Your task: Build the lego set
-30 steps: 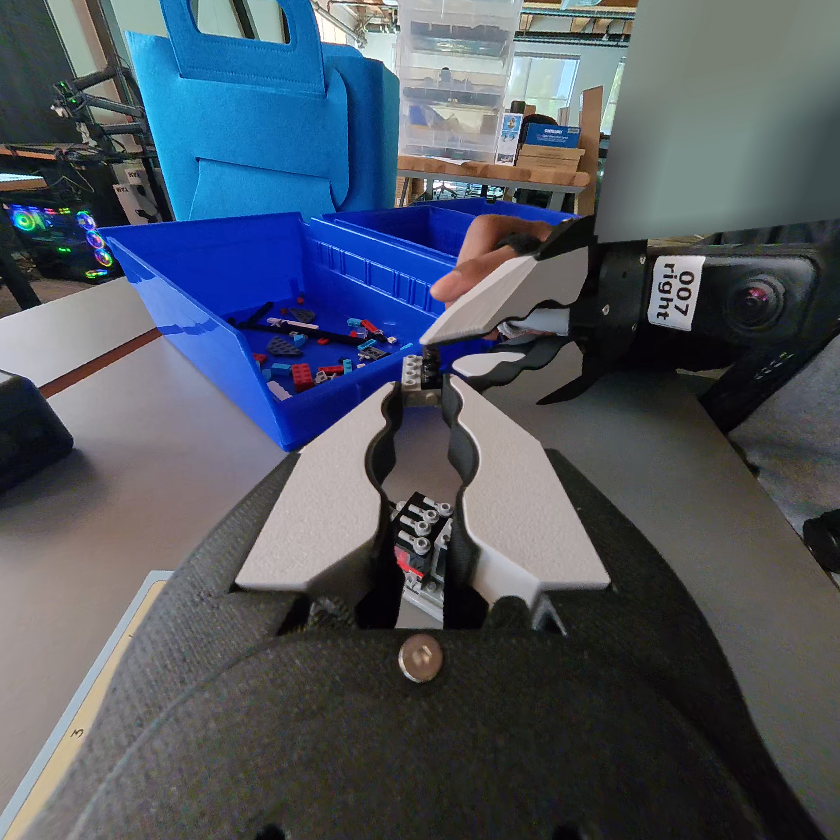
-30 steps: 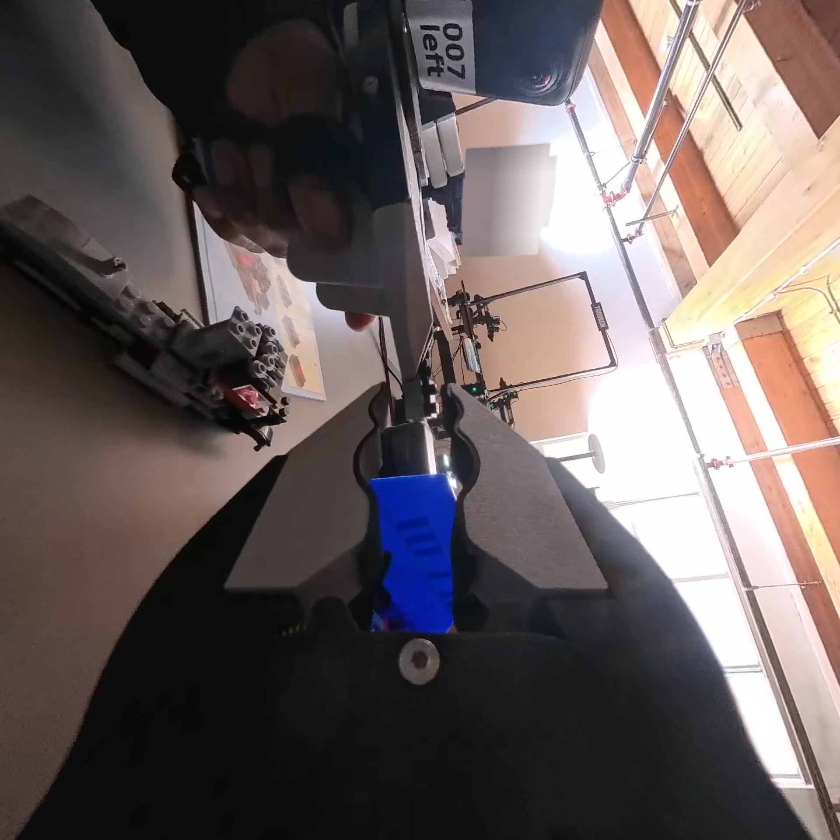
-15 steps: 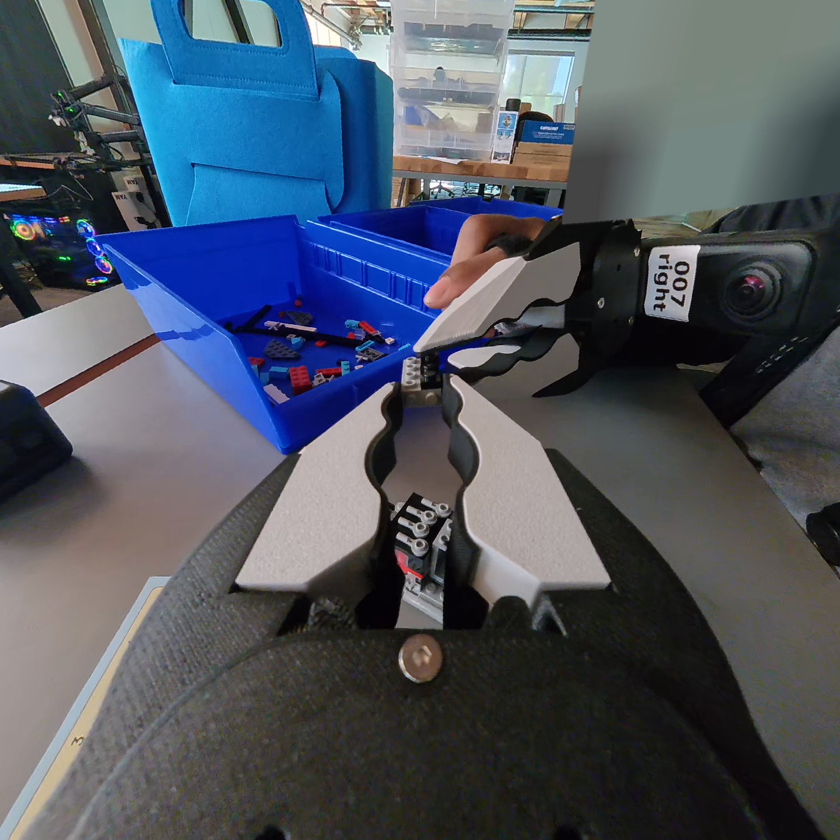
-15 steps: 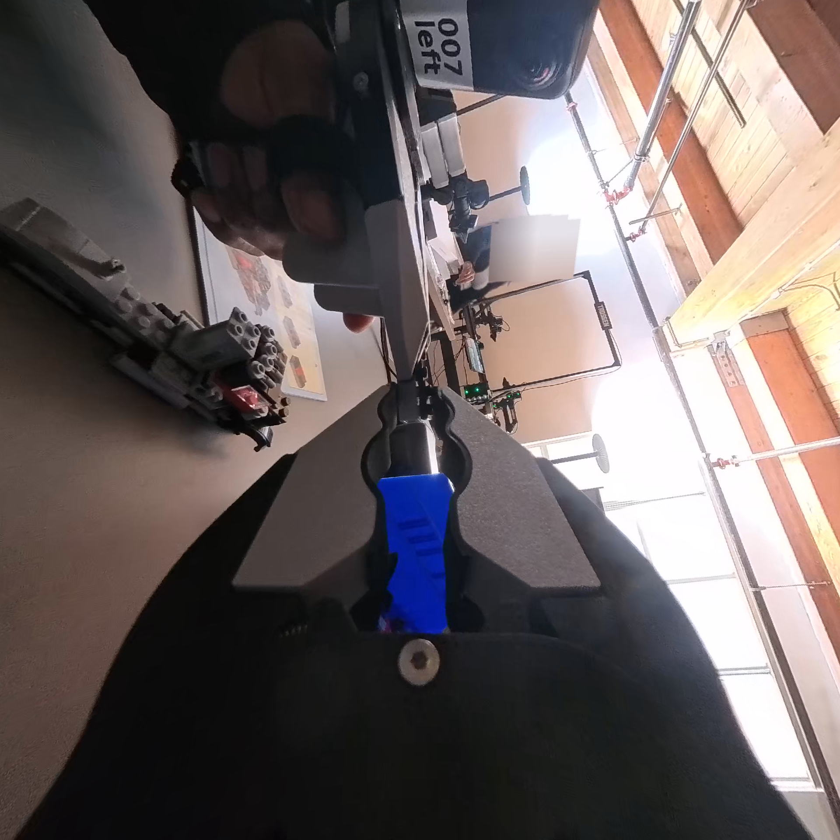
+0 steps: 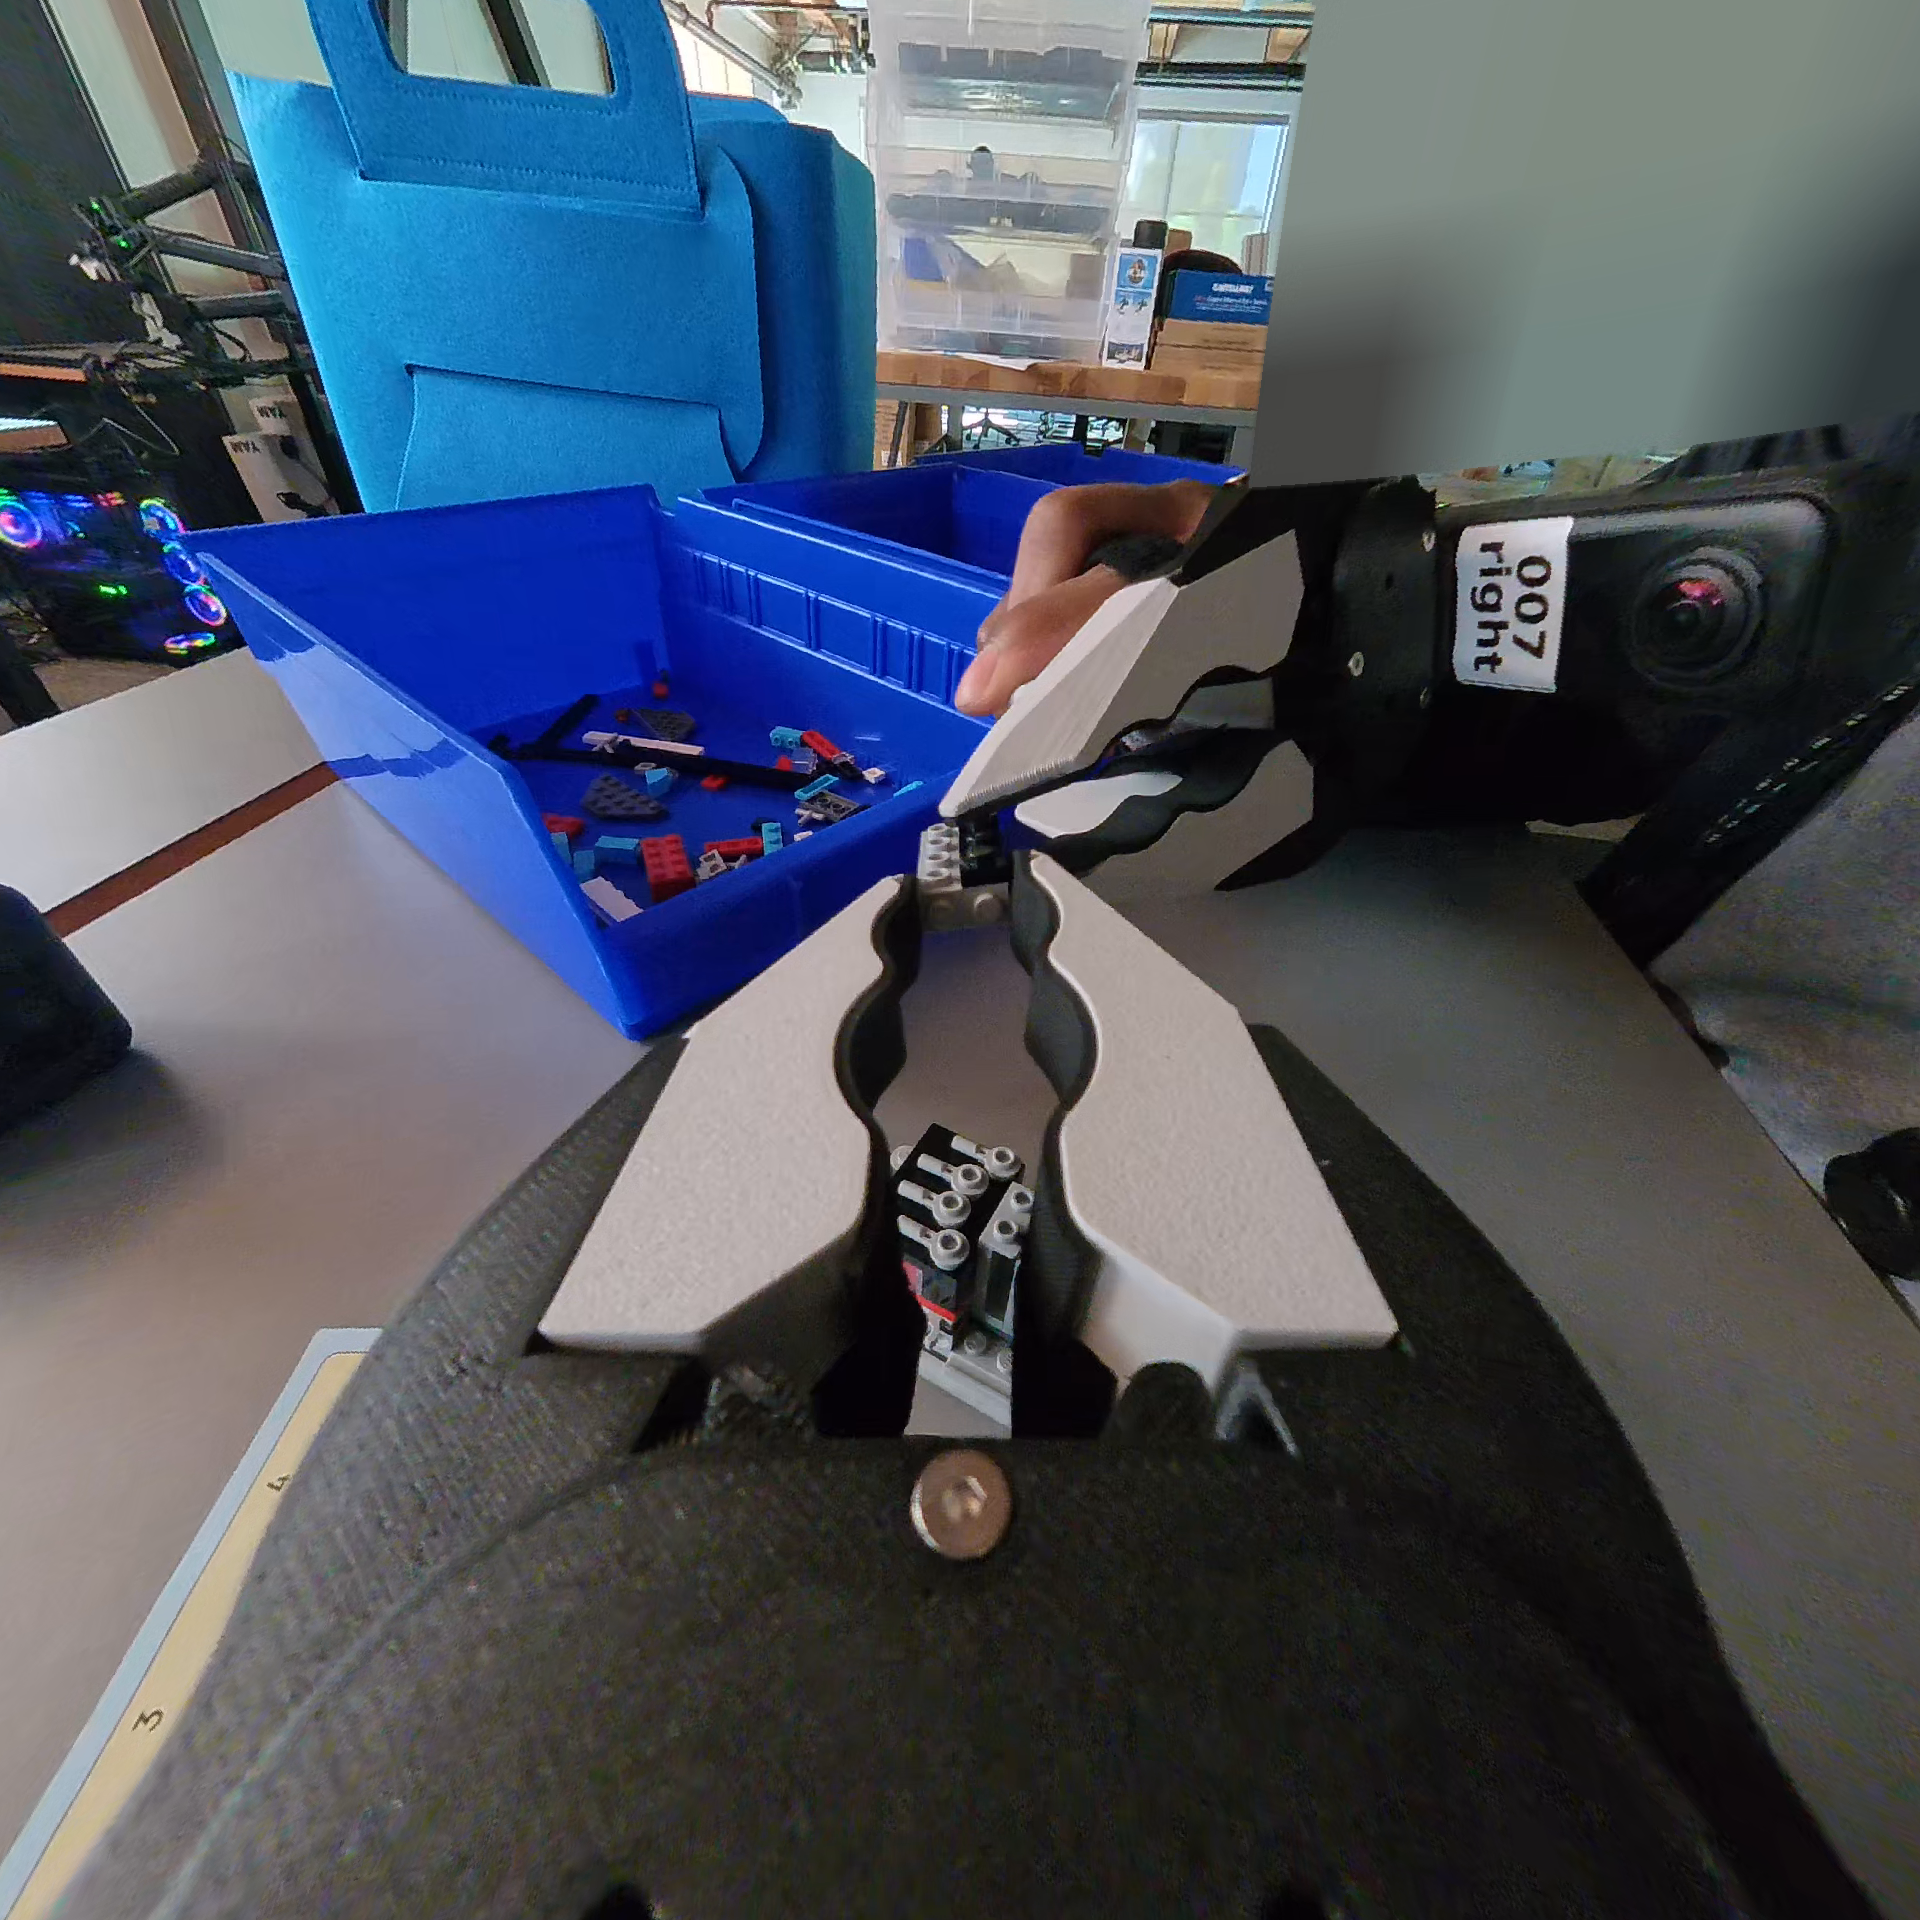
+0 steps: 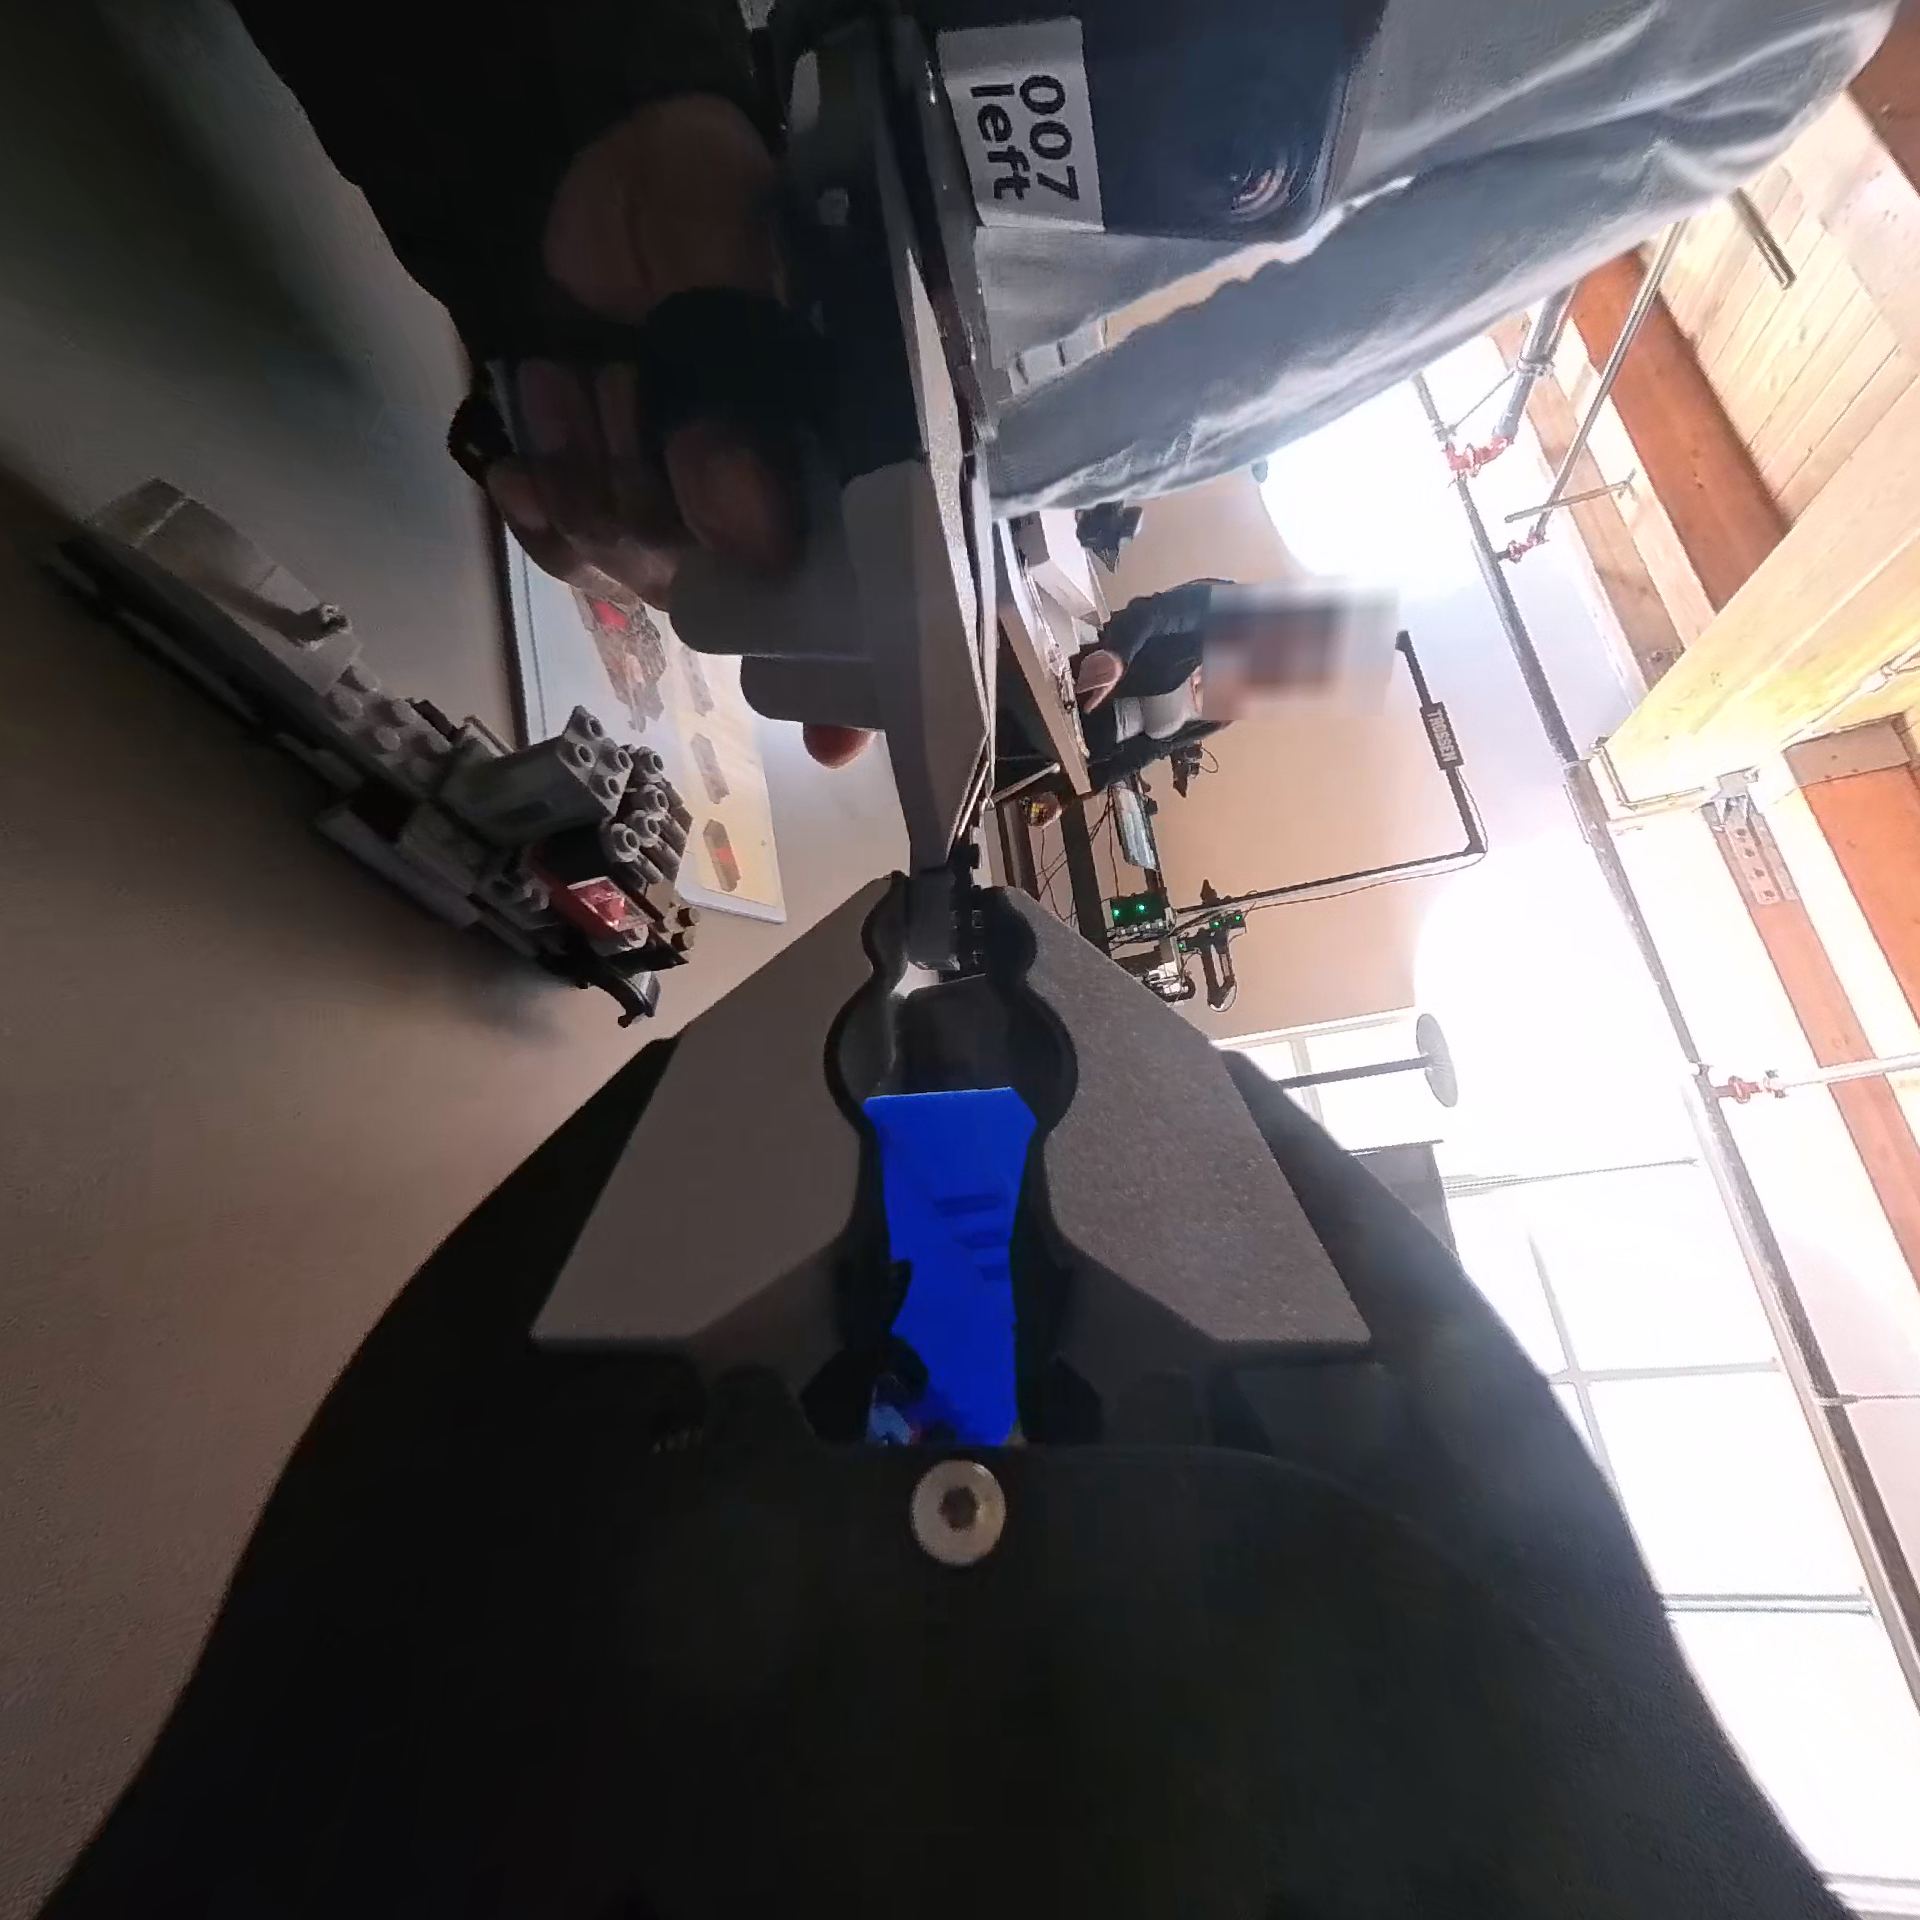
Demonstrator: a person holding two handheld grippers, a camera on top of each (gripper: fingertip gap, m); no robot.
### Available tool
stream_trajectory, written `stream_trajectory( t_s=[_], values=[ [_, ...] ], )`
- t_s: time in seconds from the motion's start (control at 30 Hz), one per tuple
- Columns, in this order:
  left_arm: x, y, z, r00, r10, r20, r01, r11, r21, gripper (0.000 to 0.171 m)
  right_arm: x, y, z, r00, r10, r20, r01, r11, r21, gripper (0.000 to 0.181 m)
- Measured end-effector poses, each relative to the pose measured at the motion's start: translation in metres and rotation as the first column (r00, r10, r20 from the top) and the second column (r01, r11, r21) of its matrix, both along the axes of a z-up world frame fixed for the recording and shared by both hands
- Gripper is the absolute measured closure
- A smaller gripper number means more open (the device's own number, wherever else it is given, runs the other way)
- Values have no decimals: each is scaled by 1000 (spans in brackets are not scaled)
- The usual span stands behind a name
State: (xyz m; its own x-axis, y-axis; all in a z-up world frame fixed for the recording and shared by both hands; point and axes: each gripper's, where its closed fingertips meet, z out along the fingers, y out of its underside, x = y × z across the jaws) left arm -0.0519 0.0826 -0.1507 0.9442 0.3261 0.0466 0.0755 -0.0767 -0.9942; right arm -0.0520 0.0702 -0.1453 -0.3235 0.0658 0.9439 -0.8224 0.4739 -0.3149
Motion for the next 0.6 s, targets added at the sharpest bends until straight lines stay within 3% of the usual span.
stream_trajectory(
  t_s=[0.37,0.47,0.6],
  values=[
    [0,-1,3,1000,-5,12,4,1000,30,154,0,0,3,1000,-1,3,1,1000,-31,167],
    [-4,-4,3,1000,17,22,-17,999,33,155,-1,2,3,996,-8,87,12,999,-46,144],
    [-1,-5,6,997,-20,73,14,997,79,155,-2,6,2,988,-8,153,17,998,-57,141]
  ],
)
